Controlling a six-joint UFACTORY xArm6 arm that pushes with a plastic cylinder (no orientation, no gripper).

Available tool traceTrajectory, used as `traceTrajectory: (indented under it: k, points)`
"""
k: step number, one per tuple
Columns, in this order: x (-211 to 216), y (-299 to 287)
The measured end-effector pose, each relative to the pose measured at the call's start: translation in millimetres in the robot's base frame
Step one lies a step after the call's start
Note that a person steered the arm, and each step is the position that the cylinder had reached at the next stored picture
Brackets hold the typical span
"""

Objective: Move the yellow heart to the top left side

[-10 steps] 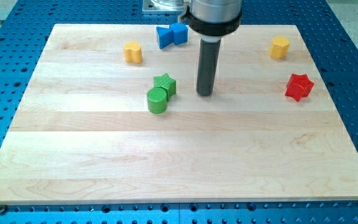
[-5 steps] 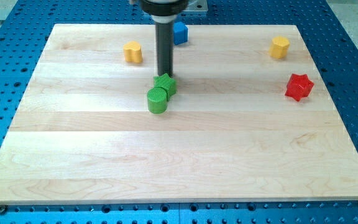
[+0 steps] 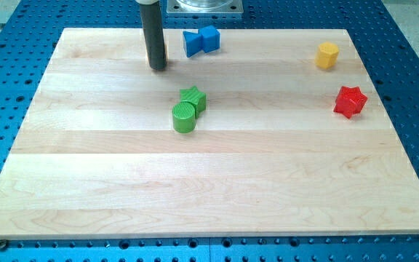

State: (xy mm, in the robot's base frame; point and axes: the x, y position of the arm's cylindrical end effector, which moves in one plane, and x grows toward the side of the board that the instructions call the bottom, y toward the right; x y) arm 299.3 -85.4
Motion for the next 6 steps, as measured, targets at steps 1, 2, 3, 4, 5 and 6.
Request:
traceTrajectory:
  k: [1, 2, 3, 4, 5, 6]
  points:
    - [-4, 12]
    - [-43, -20]
    - [-76, -98]
    - [-90, -64]
    - [-108, -71]
    - [-108, -116]
